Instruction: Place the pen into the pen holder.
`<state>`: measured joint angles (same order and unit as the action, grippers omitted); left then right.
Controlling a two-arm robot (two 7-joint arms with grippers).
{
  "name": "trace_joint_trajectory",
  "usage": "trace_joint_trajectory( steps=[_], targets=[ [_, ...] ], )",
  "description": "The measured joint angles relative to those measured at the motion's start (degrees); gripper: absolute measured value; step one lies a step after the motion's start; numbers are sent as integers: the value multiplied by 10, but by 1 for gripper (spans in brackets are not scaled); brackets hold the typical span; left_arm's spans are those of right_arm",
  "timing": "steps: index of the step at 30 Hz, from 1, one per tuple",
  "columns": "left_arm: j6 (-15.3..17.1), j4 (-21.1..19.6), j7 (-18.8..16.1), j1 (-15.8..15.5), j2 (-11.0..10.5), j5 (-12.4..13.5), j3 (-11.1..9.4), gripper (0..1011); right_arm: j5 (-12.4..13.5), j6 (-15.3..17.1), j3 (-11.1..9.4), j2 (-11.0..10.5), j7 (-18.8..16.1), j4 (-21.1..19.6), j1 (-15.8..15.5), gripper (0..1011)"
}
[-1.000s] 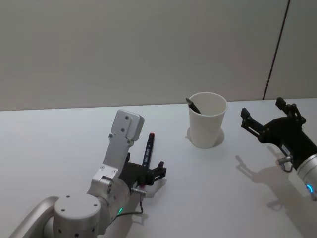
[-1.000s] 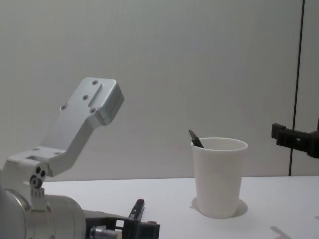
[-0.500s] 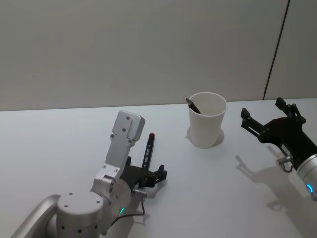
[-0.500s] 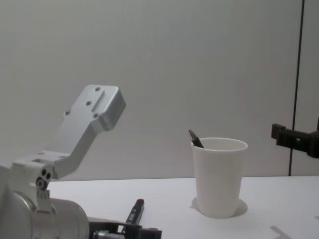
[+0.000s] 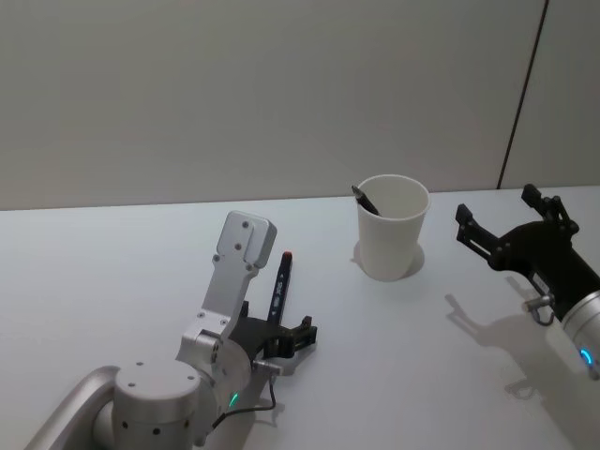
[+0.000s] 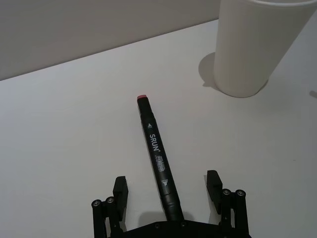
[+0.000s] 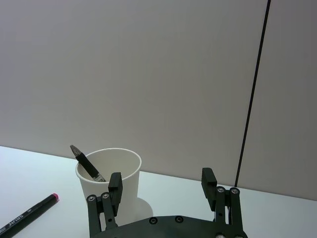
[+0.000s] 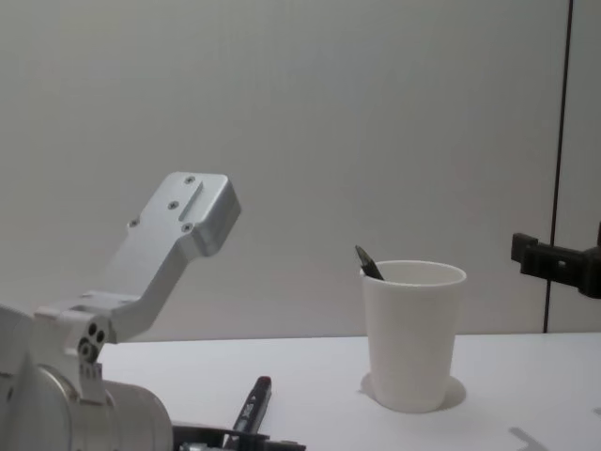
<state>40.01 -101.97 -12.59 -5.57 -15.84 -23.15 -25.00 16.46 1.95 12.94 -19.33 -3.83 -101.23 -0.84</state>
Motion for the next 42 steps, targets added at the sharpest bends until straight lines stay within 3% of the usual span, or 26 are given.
trace_joint_trajectory(
  steps=[8, 14, 35, 42],
  targets=[
    [7, 2, -3, -1, 4, 1, 2, 998, 0, 0, 0, 0, 0, 0, 0, 1001],
    [9, 2, -5, -1, 5, 1, 3, 888, 0, 0, 0, 0, 0, 0, 0, 1001],
    [12, 4, 8, -1, 6, 12, 4, 757, 0, 0, 0, 0, 0, 0, 0, 1001],
    [11, 4, 18, -2, 6, 18, 4, 650, 0, 0, 0, 0, 0, 0, 0, 1001]
  ],
)
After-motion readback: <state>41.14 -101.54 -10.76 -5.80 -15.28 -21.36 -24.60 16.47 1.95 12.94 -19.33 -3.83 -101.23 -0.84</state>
